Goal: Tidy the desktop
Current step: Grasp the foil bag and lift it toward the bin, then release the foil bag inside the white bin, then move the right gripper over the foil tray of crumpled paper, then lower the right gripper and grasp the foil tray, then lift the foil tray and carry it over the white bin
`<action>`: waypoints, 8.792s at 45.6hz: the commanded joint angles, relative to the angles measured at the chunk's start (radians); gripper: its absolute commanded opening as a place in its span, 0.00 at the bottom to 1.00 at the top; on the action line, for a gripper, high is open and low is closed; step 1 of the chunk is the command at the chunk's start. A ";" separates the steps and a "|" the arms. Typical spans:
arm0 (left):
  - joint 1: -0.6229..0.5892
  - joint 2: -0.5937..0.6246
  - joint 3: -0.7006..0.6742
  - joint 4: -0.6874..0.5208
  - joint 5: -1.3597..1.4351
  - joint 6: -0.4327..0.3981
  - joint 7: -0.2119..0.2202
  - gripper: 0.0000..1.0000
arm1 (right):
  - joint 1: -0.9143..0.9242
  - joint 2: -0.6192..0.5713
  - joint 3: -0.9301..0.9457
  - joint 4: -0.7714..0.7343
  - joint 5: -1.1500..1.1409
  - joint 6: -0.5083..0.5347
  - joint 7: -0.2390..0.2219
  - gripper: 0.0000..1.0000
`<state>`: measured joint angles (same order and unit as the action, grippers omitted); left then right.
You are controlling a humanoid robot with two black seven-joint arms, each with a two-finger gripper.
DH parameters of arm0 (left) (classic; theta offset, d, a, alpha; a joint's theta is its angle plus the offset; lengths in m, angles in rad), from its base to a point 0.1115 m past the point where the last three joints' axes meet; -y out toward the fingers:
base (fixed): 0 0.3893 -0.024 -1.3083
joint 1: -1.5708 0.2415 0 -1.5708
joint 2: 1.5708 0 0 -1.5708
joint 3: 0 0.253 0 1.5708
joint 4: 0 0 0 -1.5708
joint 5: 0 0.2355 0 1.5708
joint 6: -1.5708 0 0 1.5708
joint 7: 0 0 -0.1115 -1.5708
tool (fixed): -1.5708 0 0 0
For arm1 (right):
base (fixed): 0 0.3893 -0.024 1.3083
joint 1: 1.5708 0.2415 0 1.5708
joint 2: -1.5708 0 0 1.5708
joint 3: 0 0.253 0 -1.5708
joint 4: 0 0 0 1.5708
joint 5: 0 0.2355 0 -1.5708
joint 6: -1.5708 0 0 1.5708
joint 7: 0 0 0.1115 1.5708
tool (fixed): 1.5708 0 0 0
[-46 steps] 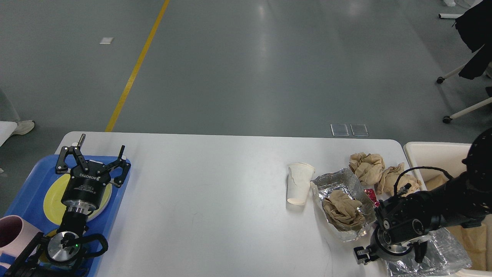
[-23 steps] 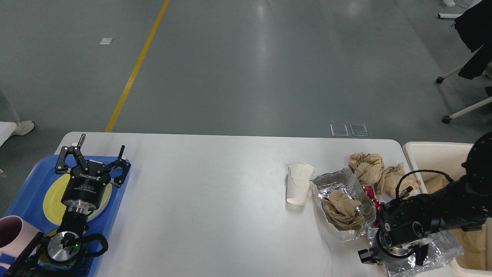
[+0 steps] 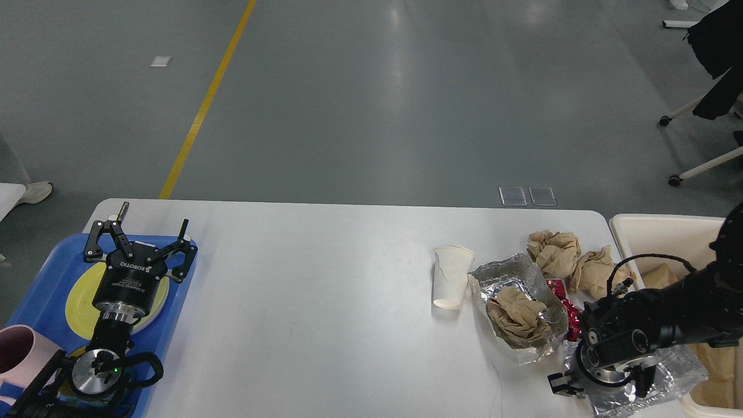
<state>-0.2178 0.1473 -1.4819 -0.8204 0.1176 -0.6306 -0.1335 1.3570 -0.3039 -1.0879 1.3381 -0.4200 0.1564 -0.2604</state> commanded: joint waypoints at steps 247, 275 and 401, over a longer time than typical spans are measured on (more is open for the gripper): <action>0.002 0.000 0.000 0.001 0.001 0.002 0.000 0.97 | 0.605 0.098 0.017 0.168 0.109 0.270 0.191 1.00; 0.002 0.000 0.000 0.000 0.001 -0.001 0.000 0.97 | 0.051 0.355 0.066 -0.358 0.063 0.097 0.176 1.00; 0.000 0.000 0.000 0.000 -0.001 0.000 0.000 0.97 | 0.949 0.037 -0.219 0.319 0.359 0.370 0.168 0.00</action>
<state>-0.2170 0.1473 -1.4818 -0.8206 0.1179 -0.6320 -0.1335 2.2476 -0.2432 -1.2965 1.6334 -0.0830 0.4935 -0.0953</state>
